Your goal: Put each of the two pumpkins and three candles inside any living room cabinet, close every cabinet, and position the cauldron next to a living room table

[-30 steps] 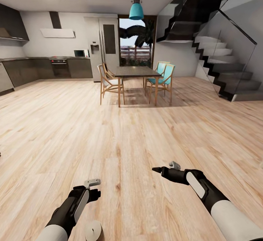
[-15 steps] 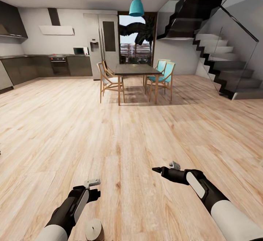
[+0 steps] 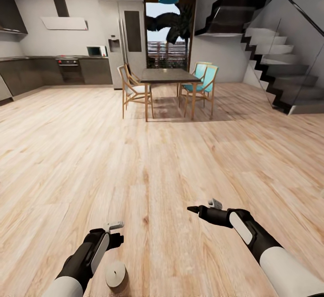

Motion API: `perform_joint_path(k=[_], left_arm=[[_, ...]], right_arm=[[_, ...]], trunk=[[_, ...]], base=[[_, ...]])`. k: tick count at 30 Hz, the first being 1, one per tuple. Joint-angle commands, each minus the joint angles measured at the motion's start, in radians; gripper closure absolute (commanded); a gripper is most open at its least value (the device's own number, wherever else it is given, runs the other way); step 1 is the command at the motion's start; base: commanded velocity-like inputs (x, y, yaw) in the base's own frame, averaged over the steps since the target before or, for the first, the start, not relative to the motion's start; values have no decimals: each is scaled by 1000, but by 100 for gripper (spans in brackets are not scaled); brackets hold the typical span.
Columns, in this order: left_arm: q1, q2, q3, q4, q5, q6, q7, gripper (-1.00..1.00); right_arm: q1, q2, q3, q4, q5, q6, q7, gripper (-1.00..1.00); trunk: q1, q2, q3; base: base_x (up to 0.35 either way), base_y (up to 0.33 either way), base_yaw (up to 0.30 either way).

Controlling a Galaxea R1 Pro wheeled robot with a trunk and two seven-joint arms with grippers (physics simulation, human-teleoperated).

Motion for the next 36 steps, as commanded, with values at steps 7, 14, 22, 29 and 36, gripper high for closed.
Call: perform_joint_path(k=[7,14,22,29,36], left_arm=[[-1,-1,3,-1,10,3,7,-100],[1,0,3,-1,8,-3,7,-100],[1,1,3,-1,7,-8,7,-100],[1,0,2,-1,5,-9,7,-100],[1,-1,1,-1,4,-10,7,-100]], right_arm=[[0,-2,4,-1,-2,2,1,-100],[0,-2,3,-5,-3,1,5,-100],[-1,-8,1,-16,-4,8,256,-100],[-1,-11,1,-19,-4,32,456,-100],[-1,-11,3,-20,-4,40,490,-100]], trunk=[[3,-2,-28],[6,-4,-55],[10,-6,-86],[13,-7,-113],[14,-8,-121]], base=[[0,0,0],[0,0,0],[0,0,0],[0,0,0],[0,0,0]])
